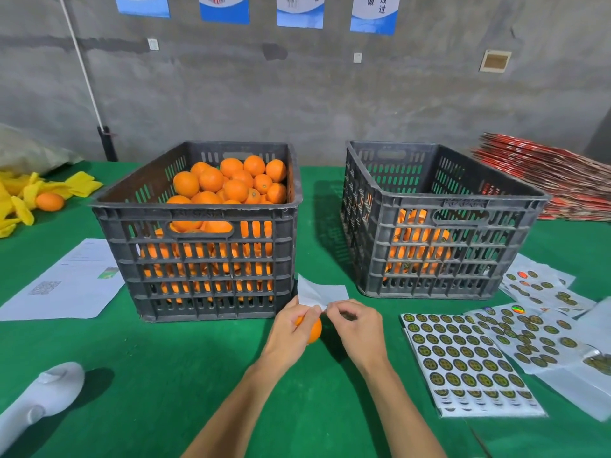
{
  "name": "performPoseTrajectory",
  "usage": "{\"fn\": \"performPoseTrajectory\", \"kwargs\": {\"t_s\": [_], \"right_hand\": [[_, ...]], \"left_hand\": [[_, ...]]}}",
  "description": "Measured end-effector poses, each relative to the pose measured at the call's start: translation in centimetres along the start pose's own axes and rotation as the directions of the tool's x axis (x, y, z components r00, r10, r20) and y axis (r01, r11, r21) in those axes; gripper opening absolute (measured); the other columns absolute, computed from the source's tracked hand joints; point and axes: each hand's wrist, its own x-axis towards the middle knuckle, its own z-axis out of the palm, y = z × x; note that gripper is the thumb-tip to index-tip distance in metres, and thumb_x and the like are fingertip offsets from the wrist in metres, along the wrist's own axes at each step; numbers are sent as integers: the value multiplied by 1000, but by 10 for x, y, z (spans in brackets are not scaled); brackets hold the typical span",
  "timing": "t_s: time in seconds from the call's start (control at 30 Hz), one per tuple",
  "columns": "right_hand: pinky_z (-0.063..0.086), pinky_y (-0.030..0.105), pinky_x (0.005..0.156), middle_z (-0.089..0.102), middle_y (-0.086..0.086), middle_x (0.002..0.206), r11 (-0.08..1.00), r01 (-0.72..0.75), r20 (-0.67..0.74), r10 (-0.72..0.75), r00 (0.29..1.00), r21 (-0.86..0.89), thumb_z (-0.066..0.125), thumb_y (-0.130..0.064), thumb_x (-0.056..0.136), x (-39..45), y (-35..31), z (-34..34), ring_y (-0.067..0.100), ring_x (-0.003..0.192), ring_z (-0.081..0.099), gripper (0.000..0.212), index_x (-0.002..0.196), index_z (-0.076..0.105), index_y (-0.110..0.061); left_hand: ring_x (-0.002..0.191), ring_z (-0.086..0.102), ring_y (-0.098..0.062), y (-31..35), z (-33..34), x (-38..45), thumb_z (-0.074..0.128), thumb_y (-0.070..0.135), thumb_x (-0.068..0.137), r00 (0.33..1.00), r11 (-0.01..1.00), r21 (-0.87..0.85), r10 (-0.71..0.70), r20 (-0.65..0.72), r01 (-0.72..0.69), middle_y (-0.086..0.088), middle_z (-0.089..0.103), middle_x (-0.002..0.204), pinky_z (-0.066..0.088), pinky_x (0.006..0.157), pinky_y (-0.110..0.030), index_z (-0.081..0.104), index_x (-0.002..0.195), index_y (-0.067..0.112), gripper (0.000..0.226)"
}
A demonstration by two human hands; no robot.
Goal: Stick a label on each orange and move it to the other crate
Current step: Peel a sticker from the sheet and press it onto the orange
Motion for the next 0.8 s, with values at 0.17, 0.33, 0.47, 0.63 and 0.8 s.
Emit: {"fn": "performPoseTrajectory", "kwargs": {"t_s": [0.17, 0.33, 0.47, 0.63, 0.8], "right_hand": [[53, 20, 76, 75, -11, 83, 998, -36, 12, 36, 999, 47, 71, -19, 90, 2, 2, 0, 6, 82, 69, 20, 72, 76, -24], [49, 23, 66, 72, -8, 77, 991, -117, -170, 126, 977, 65, 61, -33, 101, 4, 1, -2, 9, 73, 66, 23, 83, 71, -25], [49, 37, 62, 64, -8, 73, 980, 49, -200, -88, 976, -193, 57, -32, 102, -3, 1, -5, 13, 64, 57, 23, 84, 68, -24], [50, 34, 68, 66, -14, 92, 839, 363, -124, -444, 887, -406, 64, -19, 99, -10, -9, 2, 9, 76, 58, 11, 90, 71, -19], [48, 30, 75, 71, -8, 101, 625, 641, 61, -693, 718, -445, 67, -21, 98, -15, -13, 9, 9, 89, 62, 8, 98, 74, -17]], "left_hand": [[70, 58, -5, 4, -1, 0, 58, 30, 105, 997, 996, -38, -82, -3, 82, 22, 58, 81, 55, 66, -38, 69, 67, 25, 40], [73, 73, -26, 17, -7, -2, 54, 35, 105, 951, 946, -115, -307, -30, 302, -3, 74, 92, 48, 45, -29, 79, 81, 20, 37], [55, 68, -31, 30, -18, -4, 39, 68, 101, 828, 774, -293, -521, 208, 561, -21, 75, 83, 38, 39, -22, 76, 74, 6, 77], [55, 62, -25, 35, -21, -6, 28, 84, 92, 760, 626, -432, -520, 389, 650, -21, 69, 84, 37, 36, -21, 72, 89, 3, 93], [53, 60, -20, 31, -15, -2, 39, 78, 93, 740, 570, -500, -624, 253, 652, -13, 66, 76, 41, 37, -25, 62, 120, 6, 80]]}}
